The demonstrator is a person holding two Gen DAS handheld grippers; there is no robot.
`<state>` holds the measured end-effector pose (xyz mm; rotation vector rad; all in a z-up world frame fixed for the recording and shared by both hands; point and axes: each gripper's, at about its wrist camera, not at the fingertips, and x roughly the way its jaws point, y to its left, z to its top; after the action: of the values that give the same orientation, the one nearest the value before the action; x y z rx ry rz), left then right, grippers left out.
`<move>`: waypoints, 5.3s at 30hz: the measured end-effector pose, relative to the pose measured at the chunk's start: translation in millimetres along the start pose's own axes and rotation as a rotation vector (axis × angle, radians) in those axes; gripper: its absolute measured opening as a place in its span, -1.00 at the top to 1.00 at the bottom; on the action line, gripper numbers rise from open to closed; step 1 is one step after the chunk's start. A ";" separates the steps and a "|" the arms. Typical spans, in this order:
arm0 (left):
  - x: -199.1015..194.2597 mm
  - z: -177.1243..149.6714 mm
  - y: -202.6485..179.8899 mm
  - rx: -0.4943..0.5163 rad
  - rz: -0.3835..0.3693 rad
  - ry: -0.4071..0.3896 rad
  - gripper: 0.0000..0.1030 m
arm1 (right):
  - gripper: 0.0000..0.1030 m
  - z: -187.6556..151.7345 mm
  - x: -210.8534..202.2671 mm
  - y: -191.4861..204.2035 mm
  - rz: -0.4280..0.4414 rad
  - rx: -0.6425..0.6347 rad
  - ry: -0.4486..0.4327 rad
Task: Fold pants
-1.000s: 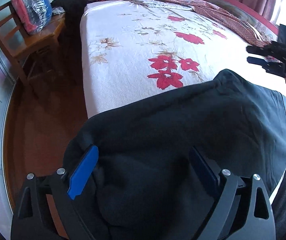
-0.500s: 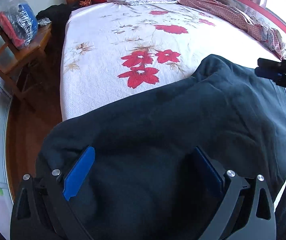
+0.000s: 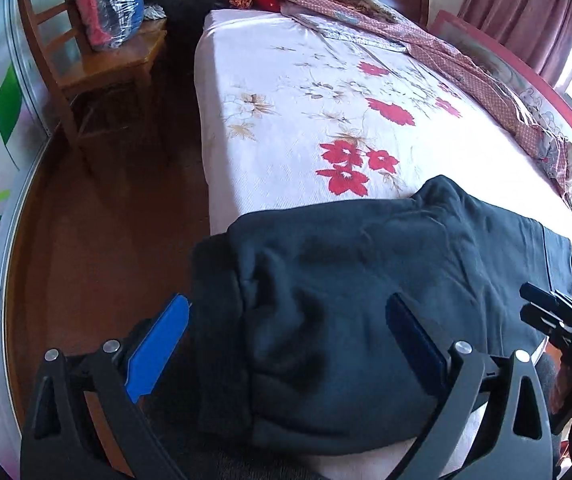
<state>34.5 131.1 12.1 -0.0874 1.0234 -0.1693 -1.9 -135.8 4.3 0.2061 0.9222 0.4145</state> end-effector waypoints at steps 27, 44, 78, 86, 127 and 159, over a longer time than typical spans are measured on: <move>3.5 -36.4 1.9 -0.071 -0.031 0.077 -0.92 | 0.89 -50.9 9.4 88.7 -0.064 -0.607 0.123; 16.8 -24.0 -40.0 -0.075 -0.150 0.049 -0.92 | 0.68 -15.3 -7.9 30.2 0.183 -0.039 0.011; 16.3 -53.7 -213.2 0.250 -0.216 0.137 -0.96 | 0.36 -114.2 -222.3 -409.6 -0.367 1.160 -0.634; 32.6 -57.0 -214.5 0.252 -0.205 0.202 -0.96 | 0.80 -77.6 -241.4 -401.1 -0.345 0.965 -0.740; 4.2 -29.4 -132.8 -0.006 -0.169 0.077 -0.96 | 0.82 39.2 -122.7 -127.6 -0.626 -0.151 -0.254; 6.0 -53.1 -53.1 -0.212 -0.143 0.082 -0.96 | 0.03 39.2 -75.9 -118.2 -0.468 0.036 -0.092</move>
<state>-13.1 78.2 -12.4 -0.3496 1.1156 -0.1957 19.7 -275.1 41.8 0.0371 0.8562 -0.0437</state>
